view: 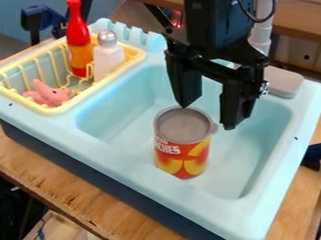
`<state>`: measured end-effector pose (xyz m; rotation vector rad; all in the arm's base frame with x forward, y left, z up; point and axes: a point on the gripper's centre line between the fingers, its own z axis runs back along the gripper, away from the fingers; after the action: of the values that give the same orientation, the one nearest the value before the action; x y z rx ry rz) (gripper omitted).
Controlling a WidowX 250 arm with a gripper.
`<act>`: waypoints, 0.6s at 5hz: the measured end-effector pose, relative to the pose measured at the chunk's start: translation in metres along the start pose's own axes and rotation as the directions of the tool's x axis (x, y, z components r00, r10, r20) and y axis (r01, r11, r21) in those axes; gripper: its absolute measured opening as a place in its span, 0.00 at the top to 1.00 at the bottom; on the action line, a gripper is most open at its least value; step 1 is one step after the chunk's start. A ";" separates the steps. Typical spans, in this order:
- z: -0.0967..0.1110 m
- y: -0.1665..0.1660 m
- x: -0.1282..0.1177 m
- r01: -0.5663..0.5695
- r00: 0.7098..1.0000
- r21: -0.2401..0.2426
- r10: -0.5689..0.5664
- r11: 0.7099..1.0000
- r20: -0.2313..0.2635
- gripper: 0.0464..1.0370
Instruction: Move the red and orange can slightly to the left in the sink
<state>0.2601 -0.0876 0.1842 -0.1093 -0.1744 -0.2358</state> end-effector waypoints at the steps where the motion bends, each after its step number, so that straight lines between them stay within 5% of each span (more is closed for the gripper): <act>1: -0.007 0.000 -0.002 -0.006 1.000 0.003 0.006 1.000 -0.023 0.04; 2: -0.016 0.006 0.001 -0.034 0.998 0.042 0.036 0.999 -0.045 0.04; 3: -0.035 0.013 0.001 -0.060 0.989 0.089 0.071 0.994 -0.129 0.04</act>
<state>0.2701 -0.0795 0.1488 -0.0144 -0.0488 -0.1691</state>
